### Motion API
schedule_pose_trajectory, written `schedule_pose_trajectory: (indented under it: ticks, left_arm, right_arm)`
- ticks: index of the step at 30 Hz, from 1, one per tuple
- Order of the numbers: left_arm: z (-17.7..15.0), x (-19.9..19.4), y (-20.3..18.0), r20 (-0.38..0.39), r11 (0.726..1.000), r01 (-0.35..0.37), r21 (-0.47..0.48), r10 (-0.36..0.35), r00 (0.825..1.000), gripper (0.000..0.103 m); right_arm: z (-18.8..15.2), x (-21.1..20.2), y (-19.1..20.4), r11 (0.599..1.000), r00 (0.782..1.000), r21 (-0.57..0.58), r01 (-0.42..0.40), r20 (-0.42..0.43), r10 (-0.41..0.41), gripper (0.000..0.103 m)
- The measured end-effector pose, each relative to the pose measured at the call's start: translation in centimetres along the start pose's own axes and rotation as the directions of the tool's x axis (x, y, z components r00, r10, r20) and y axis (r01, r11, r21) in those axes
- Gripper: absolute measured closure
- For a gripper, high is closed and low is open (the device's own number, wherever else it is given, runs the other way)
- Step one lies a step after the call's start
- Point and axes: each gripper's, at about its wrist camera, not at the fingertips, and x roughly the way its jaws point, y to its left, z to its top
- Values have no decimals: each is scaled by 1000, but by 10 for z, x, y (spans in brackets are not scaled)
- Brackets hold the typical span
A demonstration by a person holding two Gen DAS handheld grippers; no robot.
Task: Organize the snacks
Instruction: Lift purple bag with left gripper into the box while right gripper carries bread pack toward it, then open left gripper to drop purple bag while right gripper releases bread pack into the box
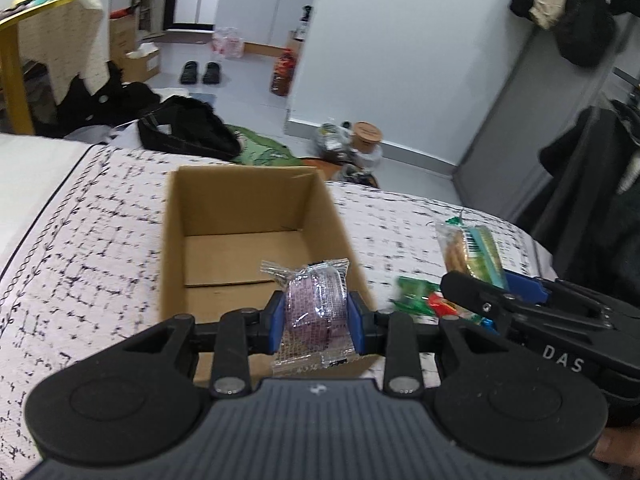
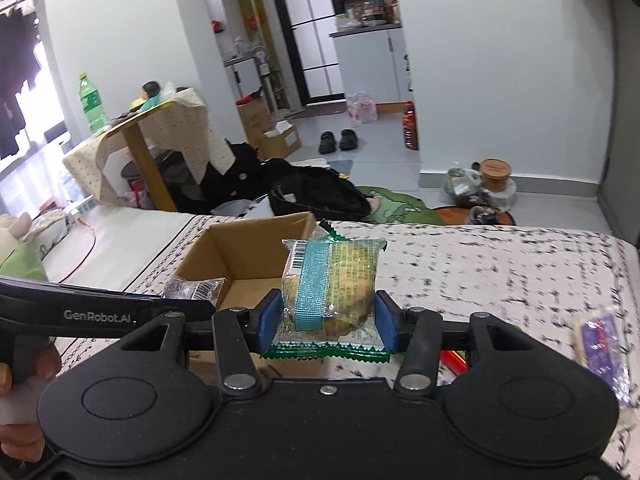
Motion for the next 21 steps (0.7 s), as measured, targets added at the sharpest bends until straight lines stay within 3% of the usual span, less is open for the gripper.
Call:
schedule_pose_trajectory:
  ticks: [11,21]
  left_arm:
    - [-1,21,33,-47,995,-83,-58,80,996,72]
    - [-11,27,47,-111,989,-117,-93,106,988,72]
  right_arm:
    - [8,27,26,996,998,-58,-62,-37,60,55]
    - [5,44,46,985,989,-104,-137,-78,130,55]
